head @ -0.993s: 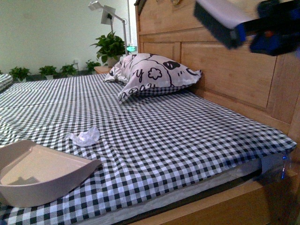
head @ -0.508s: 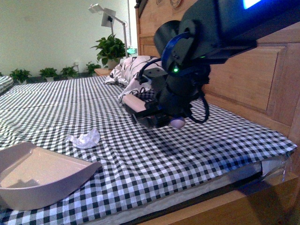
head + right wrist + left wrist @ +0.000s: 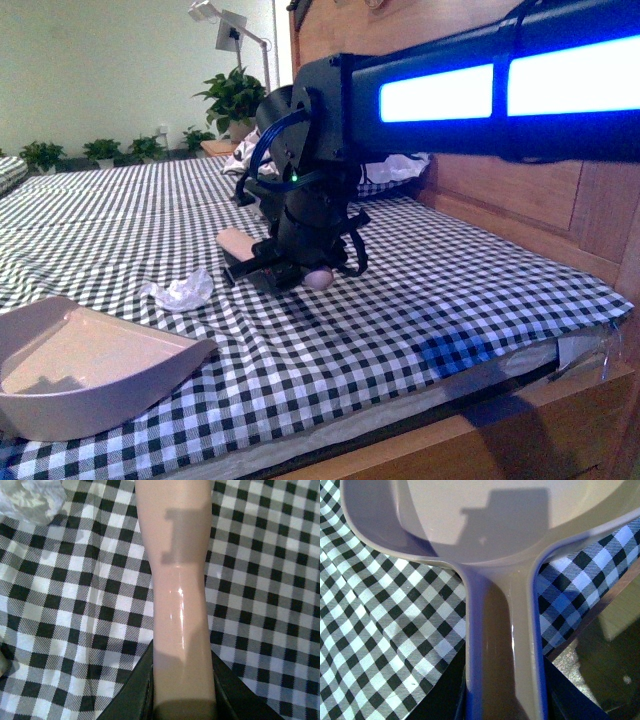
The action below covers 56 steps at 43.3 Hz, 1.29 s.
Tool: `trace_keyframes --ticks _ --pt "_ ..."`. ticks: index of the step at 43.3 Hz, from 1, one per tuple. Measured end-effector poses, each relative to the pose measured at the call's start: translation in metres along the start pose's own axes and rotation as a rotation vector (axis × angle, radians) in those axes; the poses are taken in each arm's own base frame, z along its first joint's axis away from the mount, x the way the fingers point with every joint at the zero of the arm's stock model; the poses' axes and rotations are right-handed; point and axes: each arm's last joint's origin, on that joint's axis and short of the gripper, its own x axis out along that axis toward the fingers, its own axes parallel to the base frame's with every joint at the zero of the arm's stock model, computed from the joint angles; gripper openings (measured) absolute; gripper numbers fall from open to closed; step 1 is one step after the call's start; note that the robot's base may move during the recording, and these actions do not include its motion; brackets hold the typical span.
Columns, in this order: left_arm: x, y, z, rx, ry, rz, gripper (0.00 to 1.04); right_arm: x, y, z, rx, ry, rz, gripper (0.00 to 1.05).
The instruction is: Clean up trash
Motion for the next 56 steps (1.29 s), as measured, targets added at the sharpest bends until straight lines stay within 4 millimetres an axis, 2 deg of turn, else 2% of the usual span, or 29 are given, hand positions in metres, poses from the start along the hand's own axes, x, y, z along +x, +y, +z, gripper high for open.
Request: trace_keyframes --ticks 6,19,25,33,39,41,46,51,54,56 --pt "0.0 0.0 0.0 0.0 0.0 0.0 0.26 0.008 0.005 -0.002 -0.016 0.014 -0.009 0.2" --pt "0.0 0.0 0.0 0.0 0.0 0.0 0.26 0.003 0.017 0.001 -0.06 0.015 0.034 0.2" --pt "0.0 0.0 0.0 0.001 0.0 0.0 0.26 -0.006 0.029 0.0 -0.119 0.044 0.199 0.2" --pt "0.0 0.0 0.0 0.001 0.0 0.0 0.26 -0.019 0.032 0.0 -0.164 0.063 0.337 0.2" --pt "0.0 0.0 0.0 0.002 0.0 0.0 0.26 -0.041 0.018 0.004 -0.164 0.054 0.45 0.2" --pt "0.0 0.0 0.0 0.002 0.0 0.0 0.26 -0.055 0.005 0.007 -0.147 0.036 0.488 0.2" --pt "0.0 0.0 0.0 0.003 0.0 0.0 0.26 -0.071 -0.024 0.021 -0.106 -0.091 0.406 0.2" --pt "0.0 0.0 0.0 0.003 0.0 0.0 0.26 -0.07 -0.042 0.027 -0.07 -0.15 0.215 0.2" --pt "0.0 0.0 0.0 0.003 0.001 0.001 0.26 -0.06 -0.04 0.021 -0.082 -0.119 0.145 0.2" --pt "0.0 0.0 0.0 0.003 0.001 0.001 0.26 -0.048 -0.031 0.014 -0.099 -0.088 0.143 0.2"
